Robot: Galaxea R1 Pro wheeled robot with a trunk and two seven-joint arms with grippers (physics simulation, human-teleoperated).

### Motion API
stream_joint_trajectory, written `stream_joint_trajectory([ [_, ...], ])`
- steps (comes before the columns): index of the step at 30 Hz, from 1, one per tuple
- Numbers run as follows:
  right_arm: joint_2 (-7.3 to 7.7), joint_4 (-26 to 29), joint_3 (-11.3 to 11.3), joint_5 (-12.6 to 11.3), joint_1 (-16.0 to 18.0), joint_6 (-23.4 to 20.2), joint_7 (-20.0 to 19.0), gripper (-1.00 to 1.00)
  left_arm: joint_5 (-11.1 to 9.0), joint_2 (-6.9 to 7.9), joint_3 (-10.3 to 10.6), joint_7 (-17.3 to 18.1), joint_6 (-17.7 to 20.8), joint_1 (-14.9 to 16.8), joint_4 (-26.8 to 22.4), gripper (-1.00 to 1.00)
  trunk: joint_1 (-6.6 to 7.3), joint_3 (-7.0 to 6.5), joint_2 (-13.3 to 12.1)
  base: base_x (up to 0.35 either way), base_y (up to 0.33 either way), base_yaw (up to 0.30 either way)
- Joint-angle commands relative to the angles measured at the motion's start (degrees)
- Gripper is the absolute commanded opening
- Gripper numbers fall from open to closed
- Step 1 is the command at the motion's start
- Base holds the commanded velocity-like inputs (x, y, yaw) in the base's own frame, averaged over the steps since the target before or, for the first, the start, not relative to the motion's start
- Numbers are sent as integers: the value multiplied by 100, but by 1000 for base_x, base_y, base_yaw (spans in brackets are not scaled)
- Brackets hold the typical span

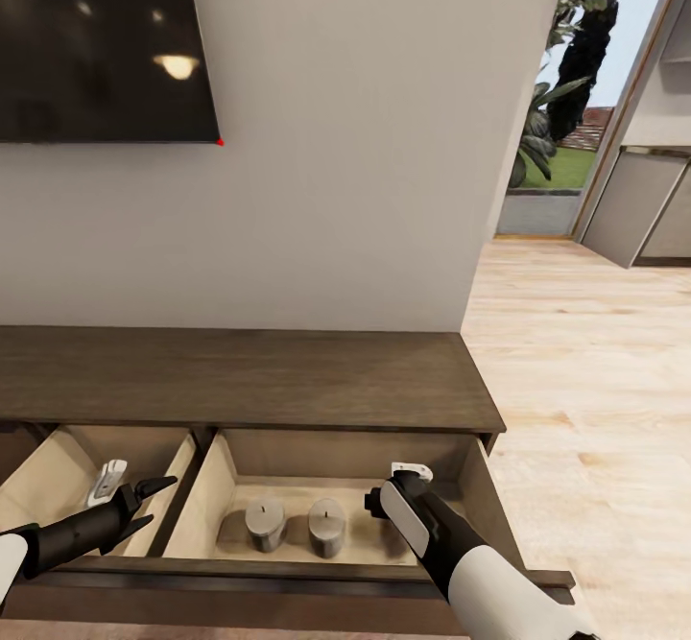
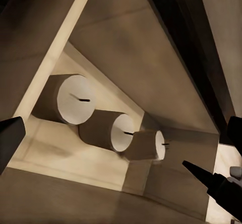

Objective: Place each of the two pumpkins and all three candles from the living room inside a cabinet in the living room (use any cabinet), then make sure every cabinet is closed, and position the cauldron so it is next to a table in the living room.

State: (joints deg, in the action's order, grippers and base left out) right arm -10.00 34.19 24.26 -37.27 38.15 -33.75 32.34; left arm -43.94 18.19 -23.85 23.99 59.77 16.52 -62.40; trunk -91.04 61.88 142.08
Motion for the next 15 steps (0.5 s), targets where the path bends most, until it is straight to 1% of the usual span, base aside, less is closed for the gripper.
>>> stream_joint_trajectory([
  [1, 0, 0, 0, 0, 1, 0, 0, 100, 0, 0, -3, 4, 0, 0, 0, 100, 0, 0, 0, 0, 0, 0],
  [4, 0, 0, 0, 0, 1, 1, 0, 100, -6, 0, -5, 8, 0, 0, 0, 100, 0, 0, 0, 0, 0, 0],
  [12, 0, 5, 0, -32, 2, -9, -12, 100, -9, 23, -6, -2, 15, 0, 0, 100, 176, -144, -321, -2, 0, 0],
  [15, 0, 15, -3, -57, 4, -18, -33, 100, -9, 22, -6, -3, 17, 0, 0, 100, 242, -197, -441, -166, 0, 0],
])
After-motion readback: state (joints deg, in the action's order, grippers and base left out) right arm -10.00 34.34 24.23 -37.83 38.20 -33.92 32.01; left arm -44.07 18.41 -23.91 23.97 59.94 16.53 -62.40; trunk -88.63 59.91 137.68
